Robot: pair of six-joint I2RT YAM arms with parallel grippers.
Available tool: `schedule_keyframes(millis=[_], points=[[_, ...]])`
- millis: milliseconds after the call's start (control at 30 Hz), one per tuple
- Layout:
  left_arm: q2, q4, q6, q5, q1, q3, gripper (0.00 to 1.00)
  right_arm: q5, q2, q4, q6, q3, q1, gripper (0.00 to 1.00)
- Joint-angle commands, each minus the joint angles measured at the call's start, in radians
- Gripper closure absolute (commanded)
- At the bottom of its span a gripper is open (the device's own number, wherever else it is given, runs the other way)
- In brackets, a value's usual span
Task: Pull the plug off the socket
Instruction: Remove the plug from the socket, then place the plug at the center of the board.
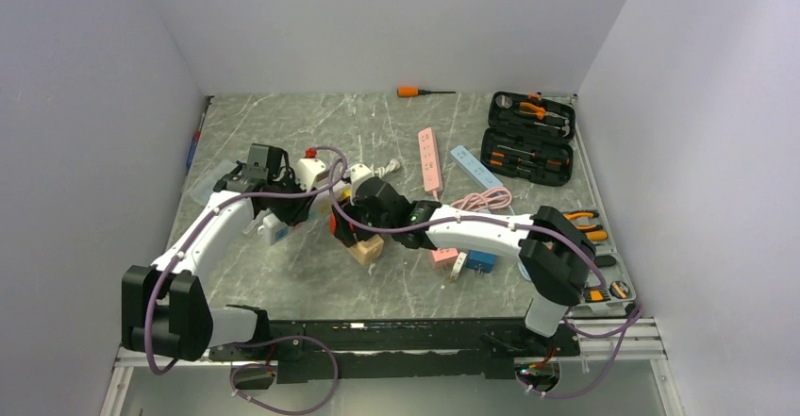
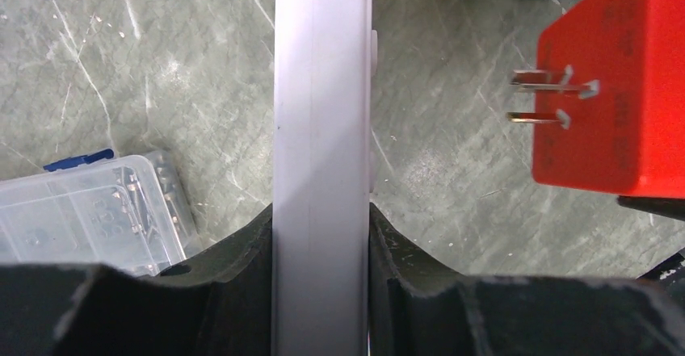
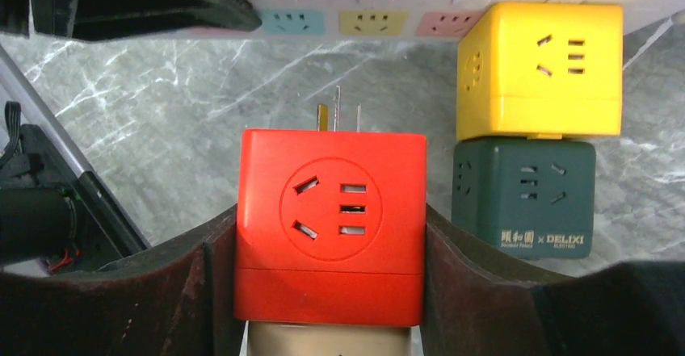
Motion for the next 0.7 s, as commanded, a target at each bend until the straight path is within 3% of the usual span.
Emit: schedule_keyframes(millis=[0, 367, 433, 567, 667], points=[[0.011, 0.026, -0.049, -0.037, 0.007, 0.06, 1.0, -0.027, -0.115, 0.12, 0.008, -0.056, 0.01, 1.0], [0.051, 0.005, -0.077, -0.006, 0.008, 0.124, 1.0, 0.009, -0.193, 0.085, -0.027, -0.251, 0.059, 1.0], [0.05, -0.002, -0.074, 0.007, 0.008, 0.132, 1.0, 0.022, -0.193, 0.107, -0.024, -0.275, 0.061, 0.92], [0.04, -0.027, -0.059, 0.036, 0.008, 0.143, 1.0, 0.051, -0.174, 0.142, -0.019, -0.298, 0.061, 0.61], [0.027, -0.04, -0.051, 0.053, 0.008, 0.145, 1.0, 0.067, -0.145, 0.152, -0.017, -0.299, 0.06, 0.53]])
